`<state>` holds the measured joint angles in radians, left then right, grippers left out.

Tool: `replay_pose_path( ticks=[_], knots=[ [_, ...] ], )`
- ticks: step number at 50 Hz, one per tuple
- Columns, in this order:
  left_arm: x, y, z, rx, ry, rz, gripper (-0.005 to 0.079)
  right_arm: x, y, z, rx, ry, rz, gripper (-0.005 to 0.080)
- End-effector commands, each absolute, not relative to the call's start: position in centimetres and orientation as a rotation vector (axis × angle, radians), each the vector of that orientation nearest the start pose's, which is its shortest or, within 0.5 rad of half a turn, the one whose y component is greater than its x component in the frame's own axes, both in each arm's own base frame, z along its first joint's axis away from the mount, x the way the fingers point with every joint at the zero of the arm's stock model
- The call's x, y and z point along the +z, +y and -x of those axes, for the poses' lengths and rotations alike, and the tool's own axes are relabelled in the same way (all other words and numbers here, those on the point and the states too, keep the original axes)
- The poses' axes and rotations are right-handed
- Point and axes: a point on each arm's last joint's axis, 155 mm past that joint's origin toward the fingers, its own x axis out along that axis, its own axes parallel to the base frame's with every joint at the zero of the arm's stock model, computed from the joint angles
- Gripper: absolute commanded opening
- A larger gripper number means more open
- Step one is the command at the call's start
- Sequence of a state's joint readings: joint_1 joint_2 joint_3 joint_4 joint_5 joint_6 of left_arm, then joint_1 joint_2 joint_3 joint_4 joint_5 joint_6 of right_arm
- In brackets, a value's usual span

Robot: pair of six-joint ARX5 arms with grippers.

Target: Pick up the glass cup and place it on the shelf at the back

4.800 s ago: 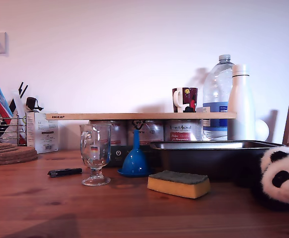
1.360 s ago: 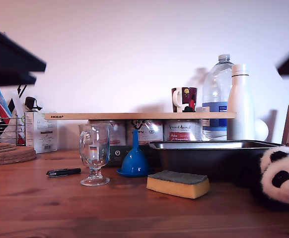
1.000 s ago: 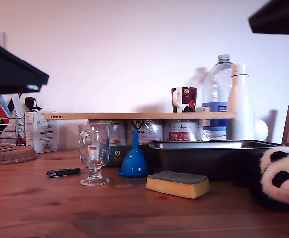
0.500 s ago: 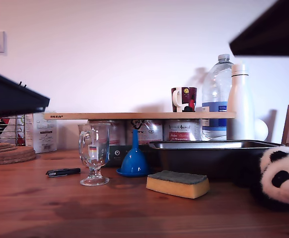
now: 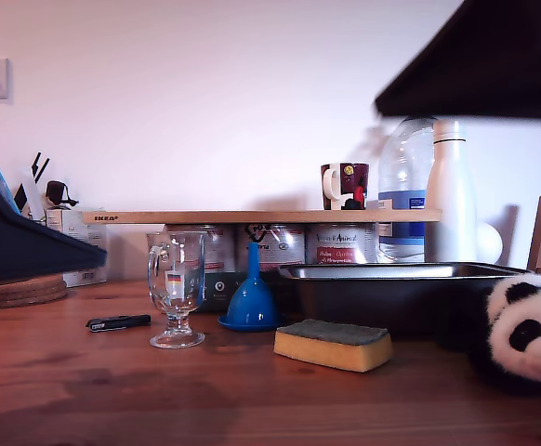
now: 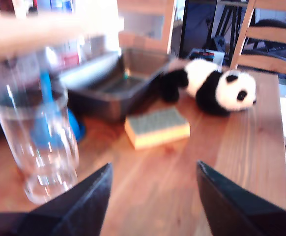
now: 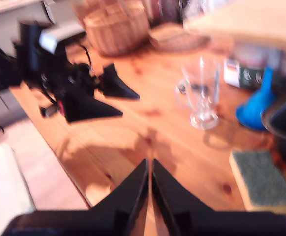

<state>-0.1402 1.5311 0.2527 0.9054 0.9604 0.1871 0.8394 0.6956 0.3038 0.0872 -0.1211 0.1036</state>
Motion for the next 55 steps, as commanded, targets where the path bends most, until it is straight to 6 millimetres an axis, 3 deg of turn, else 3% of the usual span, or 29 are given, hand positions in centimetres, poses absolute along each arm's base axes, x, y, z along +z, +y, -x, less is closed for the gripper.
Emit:
replay_pose_path(
  ticks=[1,11,30,39,55],
  knots=[
    [9.4,-19.2,-28.5,-1.115,0.222,-0.025,0.0474,15.5,24.6,-18.9,0.938,0.359,0.02,-0.0012],
    [9.1,-19.4,-30.1,-1.115,0.233,-0.018,0.0474,14.4,25.3,-19.5,0.935,0.383,0.03,-0.0012],
    [9.2,-19.6,-32.2,-1.11,0.235,-0.014,0.0474,14.6,25.9,-20.1,0.938,0.361,0.021,-0.0012],
    [8.4,-19.6,-33.0,-1.086,0.279,0.006,0.0474,15.0,26.0,-20.1,0.939,0.346,0.015,-0.0012],
    [8.4,-19.9,-33.4,-1.083,0.275,-0.001,0.0474,15.6,26.1,-20.3,0.942,0.322,0.005,-0.0012]
  ],
)
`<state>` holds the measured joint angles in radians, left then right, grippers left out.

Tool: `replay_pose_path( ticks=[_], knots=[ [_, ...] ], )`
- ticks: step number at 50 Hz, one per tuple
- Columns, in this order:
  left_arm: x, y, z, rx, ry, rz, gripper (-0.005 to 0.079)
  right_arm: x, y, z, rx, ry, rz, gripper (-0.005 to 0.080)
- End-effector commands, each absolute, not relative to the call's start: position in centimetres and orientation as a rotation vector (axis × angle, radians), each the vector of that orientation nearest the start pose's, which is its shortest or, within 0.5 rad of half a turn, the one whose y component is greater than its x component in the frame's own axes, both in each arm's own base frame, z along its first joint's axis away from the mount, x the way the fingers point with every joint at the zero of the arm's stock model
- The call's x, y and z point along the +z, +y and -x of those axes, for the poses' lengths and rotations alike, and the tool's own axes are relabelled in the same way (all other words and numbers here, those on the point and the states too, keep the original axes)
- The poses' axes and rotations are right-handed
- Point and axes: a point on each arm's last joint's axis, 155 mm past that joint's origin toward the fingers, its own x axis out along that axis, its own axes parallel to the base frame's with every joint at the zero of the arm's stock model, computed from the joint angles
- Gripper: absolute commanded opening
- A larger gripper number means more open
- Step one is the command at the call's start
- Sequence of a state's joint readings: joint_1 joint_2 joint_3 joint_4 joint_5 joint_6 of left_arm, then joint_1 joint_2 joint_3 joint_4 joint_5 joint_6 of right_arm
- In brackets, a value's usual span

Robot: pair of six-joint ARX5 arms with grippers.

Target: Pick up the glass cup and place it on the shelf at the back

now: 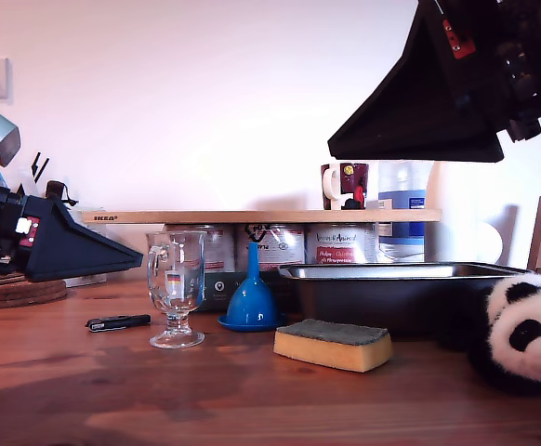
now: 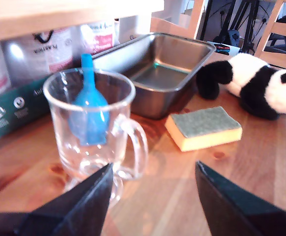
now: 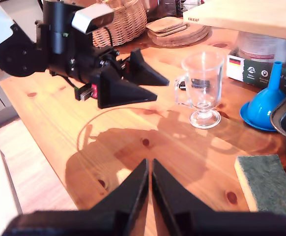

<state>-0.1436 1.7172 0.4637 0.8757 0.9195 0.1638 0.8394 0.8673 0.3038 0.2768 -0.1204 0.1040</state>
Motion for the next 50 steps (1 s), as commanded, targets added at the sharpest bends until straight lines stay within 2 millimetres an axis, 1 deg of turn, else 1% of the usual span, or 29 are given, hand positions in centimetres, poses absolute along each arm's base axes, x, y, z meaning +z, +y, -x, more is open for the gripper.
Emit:
replay_pose_path(
  ticks=[1,20,34,40,50],
  knots=[
    [8.4,-19.9,-33.5,-1.081,0.276,-0.002,0.0474,15.6,26.1,-20.3,0.941,0.323,0.005,-0.0012],
    [8.1,-21.0,-33.5,-1.076,0.273,-0.038,0.0474,15.6,26.1,-20.3,0.942,0.321,0.004,-0.0012],
    [7.0,-21.8,-34.1,-1.088,0.299,-0.034,0.0474,15.8,26.2,-20.3,0.943,0.315,0.001,-0.0012],
    [7.2,-22.2,-34.1,-1.098,0.292,-0.038,0.0474,15.7,26.2,-20.3,0.942,0.316,0.001,-0.0012],
    [7.5,-22.3,-34.3,-1.101,0.285,-0.039,0.0461,15.7,26.2,-20.3,0.942,0.316,0.001,-0.0012]
  ],
)
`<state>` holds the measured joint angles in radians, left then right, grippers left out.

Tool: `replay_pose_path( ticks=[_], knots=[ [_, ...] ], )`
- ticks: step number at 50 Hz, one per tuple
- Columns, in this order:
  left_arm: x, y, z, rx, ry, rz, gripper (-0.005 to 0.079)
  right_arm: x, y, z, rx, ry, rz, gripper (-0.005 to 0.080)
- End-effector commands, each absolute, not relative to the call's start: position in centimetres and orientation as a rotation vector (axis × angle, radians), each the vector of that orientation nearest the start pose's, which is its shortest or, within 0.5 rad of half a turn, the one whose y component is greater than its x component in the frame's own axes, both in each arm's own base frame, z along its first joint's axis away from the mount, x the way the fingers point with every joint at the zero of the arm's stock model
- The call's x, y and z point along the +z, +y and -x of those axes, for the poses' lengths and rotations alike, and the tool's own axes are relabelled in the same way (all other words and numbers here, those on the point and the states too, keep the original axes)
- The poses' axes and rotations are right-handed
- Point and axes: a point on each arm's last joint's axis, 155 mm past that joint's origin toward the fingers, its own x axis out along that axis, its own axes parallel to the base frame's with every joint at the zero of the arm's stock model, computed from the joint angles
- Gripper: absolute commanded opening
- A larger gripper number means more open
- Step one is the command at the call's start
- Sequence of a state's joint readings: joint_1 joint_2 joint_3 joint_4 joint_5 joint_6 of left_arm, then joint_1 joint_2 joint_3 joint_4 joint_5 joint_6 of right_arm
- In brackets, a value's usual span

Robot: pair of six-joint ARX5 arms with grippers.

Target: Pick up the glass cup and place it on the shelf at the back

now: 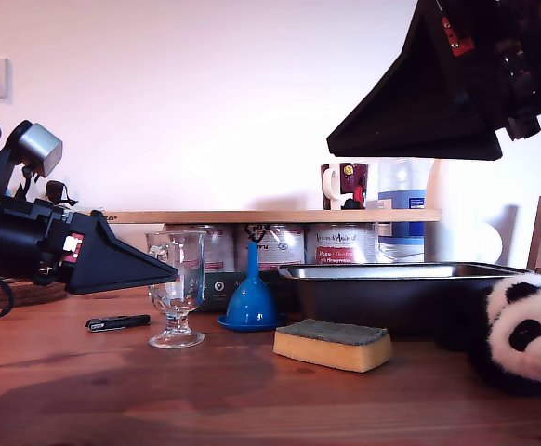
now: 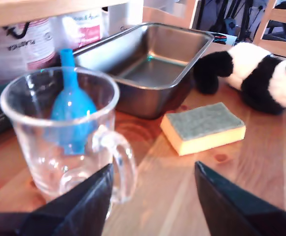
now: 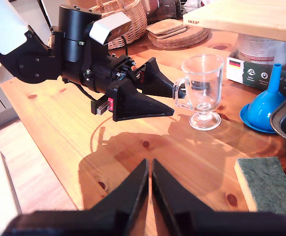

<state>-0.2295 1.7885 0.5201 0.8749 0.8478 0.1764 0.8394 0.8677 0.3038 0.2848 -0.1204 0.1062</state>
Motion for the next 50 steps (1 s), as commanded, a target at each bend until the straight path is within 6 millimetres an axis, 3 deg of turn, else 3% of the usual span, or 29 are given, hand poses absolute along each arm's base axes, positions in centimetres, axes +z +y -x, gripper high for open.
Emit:
replay_pose_path(
  ticks=[1,45,50],
  knots=[
    [7.5,-22.3,-34.3,-1.101,0.284,-0.039,0.0461,15.7,26.2,-20.3,0.942,0.316,0.001,-0.0012],
    [6.7,-24.2,-34.1,-1.176,0.309,-0.024,0.0459,15.7,26.2,-20.3,0.943,0.316,0.001,-0.0012],
    [6.7,-24.5,-33.9,-1.183,0.31,-0.024,0.0418,15.7,26.2,-20.3,0.942,0.316,0.001,-0.0012]
  ],
)
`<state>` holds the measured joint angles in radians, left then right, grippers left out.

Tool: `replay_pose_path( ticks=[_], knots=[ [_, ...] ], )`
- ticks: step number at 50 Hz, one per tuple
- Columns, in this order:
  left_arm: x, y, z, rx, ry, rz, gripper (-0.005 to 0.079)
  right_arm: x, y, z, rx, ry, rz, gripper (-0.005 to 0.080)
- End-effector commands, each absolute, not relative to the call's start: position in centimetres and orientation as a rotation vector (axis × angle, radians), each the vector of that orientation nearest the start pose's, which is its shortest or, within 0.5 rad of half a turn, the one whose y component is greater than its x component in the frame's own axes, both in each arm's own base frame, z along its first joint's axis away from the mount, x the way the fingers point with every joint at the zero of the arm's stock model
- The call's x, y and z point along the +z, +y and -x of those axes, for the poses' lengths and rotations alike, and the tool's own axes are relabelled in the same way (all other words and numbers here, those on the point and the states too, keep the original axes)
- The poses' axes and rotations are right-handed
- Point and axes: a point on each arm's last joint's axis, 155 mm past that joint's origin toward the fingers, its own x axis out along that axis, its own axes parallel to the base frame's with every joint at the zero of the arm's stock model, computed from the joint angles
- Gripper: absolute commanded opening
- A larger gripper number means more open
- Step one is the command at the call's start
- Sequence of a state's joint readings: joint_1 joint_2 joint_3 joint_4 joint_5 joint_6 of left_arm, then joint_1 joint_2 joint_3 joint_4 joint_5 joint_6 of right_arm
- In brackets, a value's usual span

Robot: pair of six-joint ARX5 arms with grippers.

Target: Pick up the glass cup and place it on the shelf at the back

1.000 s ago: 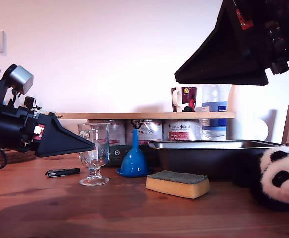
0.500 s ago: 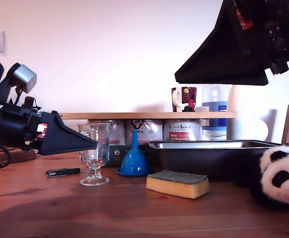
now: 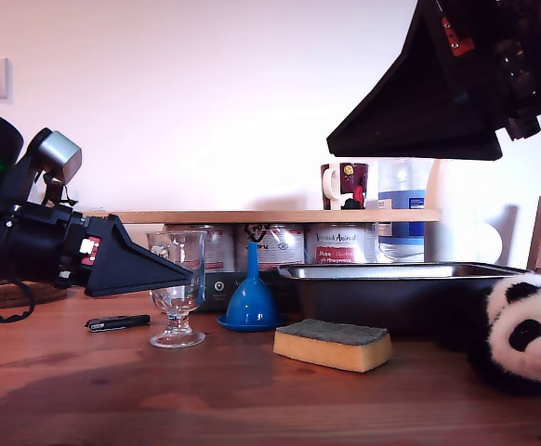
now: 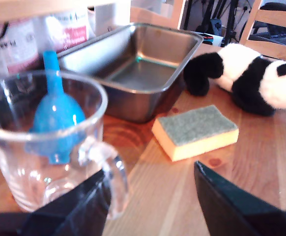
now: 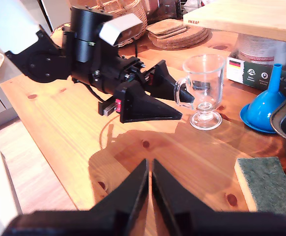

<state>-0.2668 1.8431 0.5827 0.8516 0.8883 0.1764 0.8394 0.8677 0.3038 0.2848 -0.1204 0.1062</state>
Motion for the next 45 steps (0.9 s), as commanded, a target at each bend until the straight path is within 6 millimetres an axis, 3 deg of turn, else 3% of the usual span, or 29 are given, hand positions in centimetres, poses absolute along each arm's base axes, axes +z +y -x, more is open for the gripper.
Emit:
replay_pose_path(
  ticks=[1,10,25,45],
  knots=[
    [6.74,-24.56,-33.88,-1.184,0.31,-0.024,0.0406,15.72,26.15,-20.28,0.942,0.316,0.001,-0.0012],
    [6.66,-24.95,-33.64,-1.19,0.316,-0.023,0.0246,15.73,26.15,-20.28,0.942,0.316,0.001,-0.0012],
    [6.15,-24.56,-34.27,-1.145,0.335,-0.032,0.0229,15.73,26.15,-20.28,0.942,0.316,0.001,-0.0012],
    [6.05,-24.47,-34.4,-1.138,0.331,-0.046,0.011,15.73,26.15,-20.29,0.942,0.316,0.001,-0.0012]
  ],
)
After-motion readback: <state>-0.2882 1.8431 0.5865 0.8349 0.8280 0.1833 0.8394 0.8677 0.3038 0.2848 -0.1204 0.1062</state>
